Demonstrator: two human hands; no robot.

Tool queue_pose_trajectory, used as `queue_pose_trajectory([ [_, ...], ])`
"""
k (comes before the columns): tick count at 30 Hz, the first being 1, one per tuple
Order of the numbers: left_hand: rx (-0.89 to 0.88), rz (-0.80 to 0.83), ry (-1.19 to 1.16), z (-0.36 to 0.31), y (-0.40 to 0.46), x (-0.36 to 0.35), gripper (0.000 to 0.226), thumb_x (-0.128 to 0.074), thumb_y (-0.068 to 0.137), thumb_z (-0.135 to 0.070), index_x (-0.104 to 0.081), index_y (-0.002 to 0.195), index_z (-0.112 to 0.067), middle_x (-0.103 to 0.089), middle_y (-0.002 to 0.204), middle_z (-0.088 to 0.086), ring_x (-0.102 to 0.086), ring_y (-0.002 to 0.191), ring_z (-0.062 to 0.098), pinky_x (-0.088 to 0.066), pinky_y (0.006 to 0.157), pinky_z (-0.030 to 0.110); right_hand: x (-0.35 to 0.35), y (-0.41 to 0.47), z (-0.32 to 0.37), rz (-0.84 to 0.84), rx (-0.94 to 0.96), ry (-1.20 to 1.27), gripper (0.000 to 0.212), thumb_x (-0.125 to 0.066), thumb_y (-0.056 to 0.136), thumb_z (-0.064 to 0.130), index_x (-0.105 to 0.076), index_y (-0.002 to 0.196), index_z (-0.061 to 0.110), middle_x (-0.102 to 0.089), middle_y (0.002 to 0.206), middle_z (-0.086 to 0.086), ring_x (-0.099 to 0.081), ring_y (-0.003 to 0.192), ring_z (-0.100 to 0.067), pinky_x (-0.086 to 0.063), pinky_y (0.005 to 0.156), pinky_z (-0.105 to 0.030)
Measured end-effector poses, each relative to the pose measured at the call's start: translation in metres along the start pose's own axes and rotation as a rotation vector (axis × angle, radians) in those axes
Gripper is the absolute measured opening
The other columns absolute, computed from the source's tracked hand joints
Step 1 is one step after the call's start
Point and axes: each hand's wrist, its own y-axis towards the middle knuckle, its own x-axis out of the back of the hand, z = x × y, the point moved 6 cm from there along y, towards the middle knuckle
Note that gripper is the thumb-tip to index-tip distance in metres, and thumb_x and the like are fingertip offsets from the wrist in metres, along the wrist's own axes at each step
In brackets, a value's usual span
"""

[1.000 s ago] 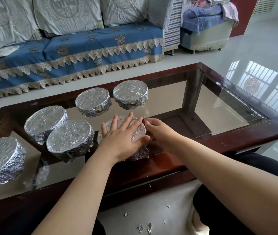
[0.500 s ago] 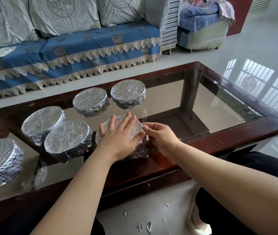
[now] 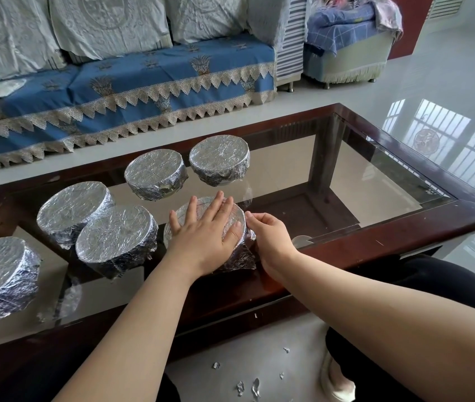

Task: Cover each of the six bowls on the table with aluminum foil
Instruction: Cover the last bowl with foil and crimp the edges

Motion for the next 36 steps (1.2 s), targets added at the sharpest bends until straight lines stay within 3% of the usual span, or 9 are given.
queue_pose_trajectory([
  [4, 0.006, -0.001, 0.001, 0.000, 0.000, 0.000, 0.063, -0.011, 0.100, -0.062, 0.009, 0.156, -0.042, 0.020, 0.162, -0.021, 0.019, 0.151, 0.028, 0.009, 0.117, 0.064, -0.003, -0.002, 0.002, 0.025, -0.064, 0.071, 0.015, -0.066, 0.091, 0.017, -0.065, 0.080, 0.007, -0.067, 0.078, -0.013, -0.060, 0.077, -0.029, -0.050, 0.078, -0.046],
  [10, 0.014, -0.011, 0.004, 0.000, 0.000, 0.000, 0.063, -0.012, 0.100, -0.062, 0.007, 0.157, -0.041, 0.018, 0.162, -0.021, 0.017, 0.152, 0.029, 0.007, 0.117, 0.065, 0.000, -0.006, 0.006, -0.059, -0.039, 0.021, 0.021, -0.070, 0.088, 0.021, -0.063, 0.074, 0.007, -0.061, 0.059, -0.006, -0.051, 0.049, -0.017, -0.046, 0.053, -0.031],
  [15, 0.029, -0.014, 0.009, 0.000, 0.000, 0.000, 0.063, -0.014, 0.101, -0.060, 0.006, 0.157, -0.041, 0.018, 0.163, -0.021, 0.016, 0.152, 0.030, 0.007, 0.116, 0.066, 0.000, -0.013, 0.025, -0.143, 0.152, -0.461, 0.033, -0.060, 0.092, 0.027, -0.066, 0.072, 0.001, -0.057, 0.057, -0.001, -0.047, 0.054, -0.012, -0.041, 0.058, -0.028],
  [19, 0.043, -0.020, 0.023, -0.001, 0.001, 0.001, 0.063, -0.015, 0.101, -0.059, 0.006, 0.157, -0.039, 0.017, 0.163, -0.019, 0.014, 0.152, 0.032, 0.004, 0.116, 0.067, -0.005, -0.026, 0.047, -0.100, 0.288, -0.747, 0.040, -0.045, 0.092, 0.021, -0.039, 0.056, 0.005, -0.036, 0.051, -0.002, -0.031, 0.052, -0.016, -0.027, 0.053, -0.033],
  [23, 0.053, -0.025, 0.021, 0.000, 0.001, 0.000, 0.064, -0.014, 0.100, -0.061, 0.006, 0.157, -0.039, 0.016, 0.164, -0.018, 0.013, 0.152, 0.033, 0.004, 0.116, 0.067, -0.017, -0.041, 0.060, 0.004, 0.446, -1.094, 0.044, -0.039, 0.099, 0.028, -0.042, 0.058, 0.013, -0.048, 0.056, -0.003, -0.044, 0.058, -0.022, -0.030, 0.055, -0.035],
  [27, 0.076, -0.039, 0.006, 0.002, 0.001, 0.000, 0.064, -0.011, 0.099, -0.062, 0.004, 0.158, -0.039, 0.014, 0.164, -0.019, 0.012, 0.152, 0.033, 0.005, 0.115, 0.067, -0.024, -0.041, 0.066, 0.046, 0.543, -1.262, 0.032, -0.040, 0.099, 0.029, -0.058, 0.078, 0.012, -0.067, 0.083, -0.008, -0.059, 0.082, -0.030, -0.037, 0.063, -0.034],
  [30, 0.102, -0.047, -0.001, 0.003, 0.001, 0.000, 0.060, -0.011, 0.102, -0.056, 0.003, 0.158, -0.040, 0.015, 0.164, -0.019, 0.012, 0.152, 0.033, 0.005, 0.116, 0.067, -0.018, -0.034, 0.064, 0.044, 0.424, -1.154, 0.026, -0.049, 0.096, 0.031, -0.059, 0.113, 0.014, -0.068, 0.106, -0.003, -0.060, 0.103, -0.024, -0.046, 0.081, -0.033],
  [34, 0.155, -0.022, -0.017, 0.000, 0.001, 0.002, 0.057, -0.012, 0.103, -0.051, 0.004, 0.157, -0.039, 0.016, 0.164, -0.017, 0.013, 0.152, 0.034, 0.005, 0.116, 0.067, -0.017, -0.024, 0.052, 0.073, 0.289, -0.937, 0.018, -0.054, 0.092, 0.027, -0.054, 0.107, 0.017, -0.063, 0.091, 0.006, -0.059, 0.089, -0.019, -0.043, 0.074, -0.028],
  [36, 0.173, 0.002, -0.015, -0.001, 0.001, 0.003, 0.057, -0.012, 0.103, -0.053, 0.004, 0.157, -0.042, 0.016, 0.164, -0.016, 0.014, 0.151, 0.035, 0.005, 0.116, 0.068, -0.017, -0.018, 0.050, 0.100, 0.245, -0.853, 0.015, -0.055, 0.092, 0.023, -0.055, 0.106, 0.016, -0.063, 0.096, 0.001, -0.056, 0.084, -0.016, -0.039, 0.068, -0.026],
])
